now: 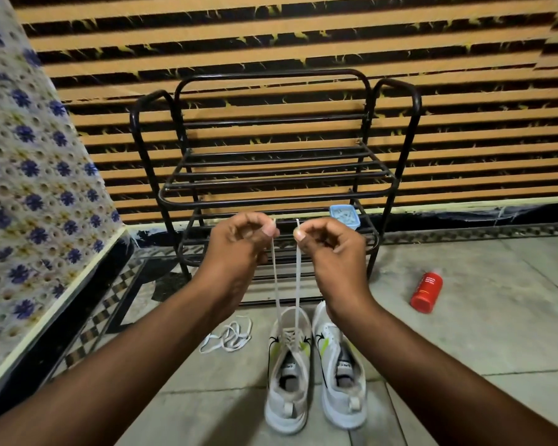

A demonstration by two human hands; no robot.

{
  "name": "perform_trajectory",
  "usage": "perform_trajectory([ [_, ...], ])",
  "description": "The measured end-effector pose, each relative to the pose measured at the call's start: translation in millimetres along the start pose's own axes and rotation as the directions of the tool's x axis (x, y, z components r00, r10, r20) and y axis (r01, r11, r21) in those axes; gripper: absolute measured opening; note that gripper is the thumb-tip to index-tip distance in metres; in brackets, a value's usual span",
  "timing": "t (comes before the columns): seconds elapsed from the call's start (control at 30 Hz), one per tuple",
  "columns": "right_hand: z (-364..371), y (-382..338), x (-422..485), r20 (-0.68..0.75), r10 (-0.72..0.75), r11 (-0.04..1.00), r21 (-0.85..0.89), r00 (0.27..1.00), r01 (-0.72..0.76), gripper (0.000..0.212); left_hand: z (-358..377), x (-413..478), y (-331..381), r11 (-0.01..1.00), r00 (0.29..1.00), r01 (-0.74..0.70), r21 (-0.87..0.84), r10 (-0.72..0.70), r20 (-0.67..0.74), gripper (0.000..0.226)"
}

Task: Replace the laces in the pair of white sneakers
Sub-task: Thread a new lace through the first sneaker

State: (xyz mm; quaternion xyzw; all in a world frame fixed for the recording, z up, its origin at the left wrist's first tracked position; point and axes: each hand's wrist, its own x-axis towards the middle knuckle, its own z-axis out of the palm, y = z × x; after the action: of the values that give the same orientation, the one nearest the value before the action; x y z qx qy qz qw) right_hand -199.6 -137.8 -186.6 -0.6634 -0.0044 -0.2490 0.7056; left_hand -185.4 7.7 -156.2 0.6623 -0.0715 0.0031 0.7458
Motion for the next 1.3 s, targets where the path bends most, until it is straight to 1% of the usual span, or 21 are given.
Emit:
perform_trajectory([
  [0.07, 3, 0, -1, 0.000, 0.025, 0.999, 0.027, 1.000, -0.025, 0.013, 1, 0, -1, 0.999, 0.999, 0.007, -0.048, -0.010, -0.050, 0.010],
  [0.13, 5, 1, -2, 0.004, 0.033, 0.999, 0.031, 0.999, -0.034, 0.012, 1, 0, -1, 0.997, 0.998, 0.003, -0.072, -0.008, -0.070, 0.009],
  [0.27, 7, 0, -2, 0.006, 0.028, 0.999, 0.026, 1.000, -0.028, 0.009, 5, -2, -1, 0.997, 0.998, 0.001, -0.071, -0.006, -0.066, 0.011],
  [0.5, 7, -1, -4, 0.001, 0.032, 0.999, 0.034, 0.999, -0.032, 0.008, 9, -4, -3, 0.998, 0.996, 0.062, -0.032, -0.064, -0.068, 0.011],
  [0.7, 7, -1, -7, 0.013, 0.011, 0.999, 0.043, 1.000, -0.011, 0.010, 9, -3, -4, 0.998, 0.995, 0.056, -0.035, -0.058, -0.076, 0.012],
  [0.83, 6, -1, -7, 0.009, -0.002, 0.999, 0.048, 1.000, 0.001, 0.009, 10, -4, -5, 0.998, 0.996, 0.056, -0.030, -0.058, -0.072, 0.009],
  [1.03, 7, -2, -8, -0.001, 0.001, 0.999, 0.047, 1.000, -0.001, 0.009, 11, -4, -6, 0.999, 0.997, 0.047, -0.024, -0.048, -0.068, 0.004],
  [1.3, 5, -2, -8, 0.005, 0.005, 0.999, 0.033, 1.000, -0.005, 0.008, 10, -1, -8, 0.999, 0.995, 0.040, -0.028, -0.042, -0.088, 0.004],
])
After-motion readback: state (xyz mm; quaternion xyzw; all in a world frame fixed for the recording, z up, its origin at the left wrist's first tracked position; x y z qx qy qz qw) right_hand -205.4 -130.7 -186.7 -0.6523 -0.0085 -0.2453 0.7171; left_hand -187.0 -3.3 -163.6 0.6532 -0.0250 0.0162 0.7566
